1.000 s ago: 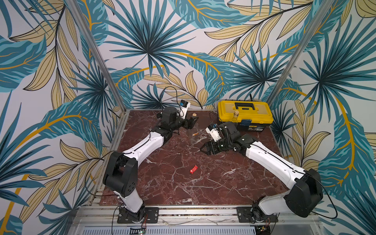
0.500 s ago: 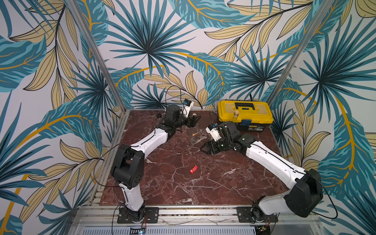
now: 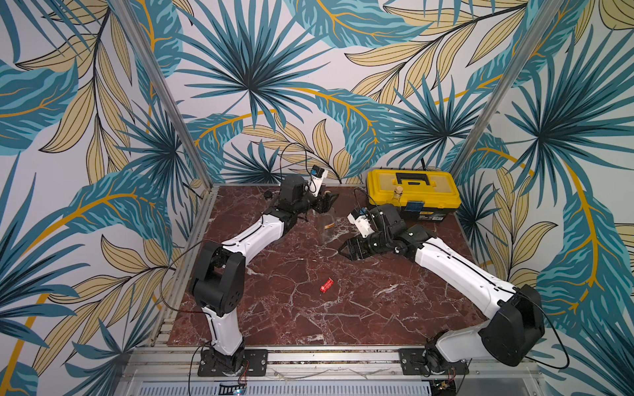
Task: Remove the label from the bottle
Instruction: Pick up the bottle from the center of the board.
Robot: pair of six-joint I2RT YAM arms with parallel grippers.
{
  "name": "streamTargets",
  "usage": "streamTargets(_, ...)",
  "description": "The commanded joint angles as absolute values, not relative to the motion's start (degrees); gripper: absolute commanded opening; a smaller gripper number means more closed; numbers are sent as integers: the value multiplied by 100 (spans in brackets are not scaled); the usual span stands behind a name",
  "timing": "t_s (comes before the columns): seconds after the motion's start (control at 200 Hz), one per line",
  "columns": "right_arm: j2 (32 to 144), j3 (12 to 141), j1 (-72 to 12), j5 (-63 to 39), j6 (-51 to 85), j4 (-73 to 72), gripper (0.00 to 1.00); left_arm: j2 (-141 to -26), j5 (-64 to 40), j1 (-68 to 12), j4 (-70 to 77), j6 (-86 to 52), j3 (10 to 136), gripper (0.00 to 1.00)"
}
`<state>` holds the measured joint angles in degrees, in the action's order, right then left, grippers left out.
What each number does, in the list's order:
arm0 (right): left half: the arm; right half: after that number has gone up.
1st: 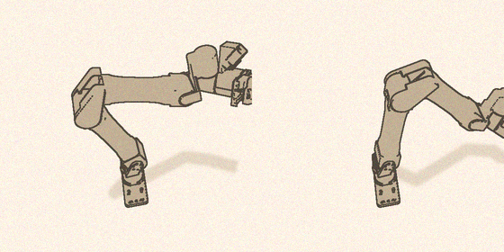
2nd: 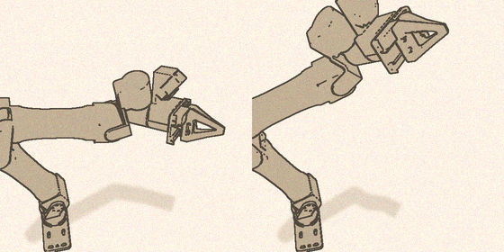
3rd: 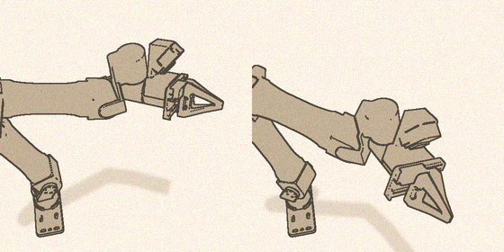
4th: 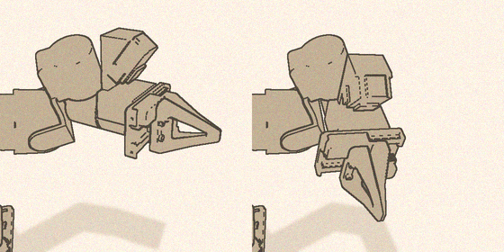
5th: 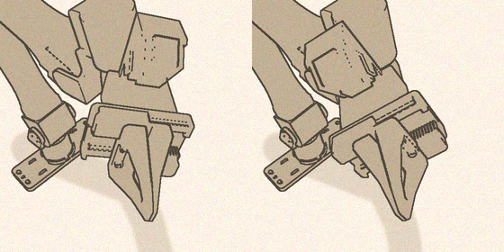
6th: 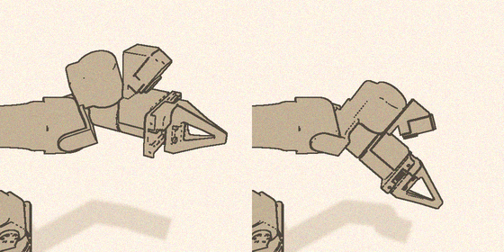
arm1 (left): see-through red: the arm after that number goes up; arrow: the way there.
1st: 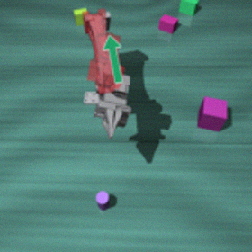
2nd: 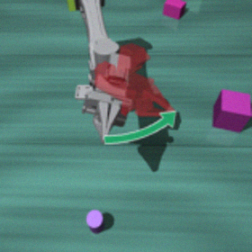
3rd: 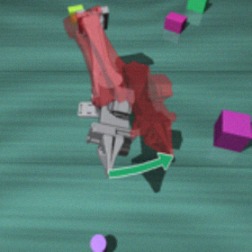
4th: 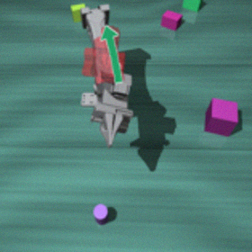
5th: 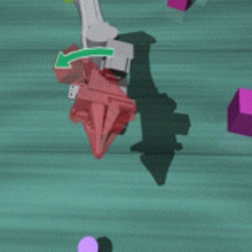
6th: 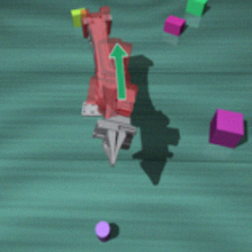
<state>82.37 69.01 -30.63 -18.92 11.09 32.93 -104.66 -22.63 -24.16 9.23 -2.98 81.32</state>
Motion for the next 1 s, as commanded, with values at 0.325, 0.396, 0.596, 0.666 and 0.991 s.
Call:
streamTargets(0.325,8359,6986,-3023,-1861,1055,3341,83,-10709,-2421,-2402,1019,-313,8270,60)
streamTargets(0.396,8367,6992,-3023,-1863,1053,3332,83,-10723,-2421,-2407,1020,-324,8279,56)
streamTargets(0.596,8430,7042,-3011,-1885,1032,3350,83,-10731,-2425,-2407,1019,-311,8313,41)
streamTargets(0.666,8437,7062,-3009,-1890,1015,3357,83,-10729,-2424,-2408,1018,-316,8323,36)
streamTargets(0.991,8452,7090,-3002,-1919,1001,3358,83,-10636,-2417,-2405,1011,-432,8336,19)
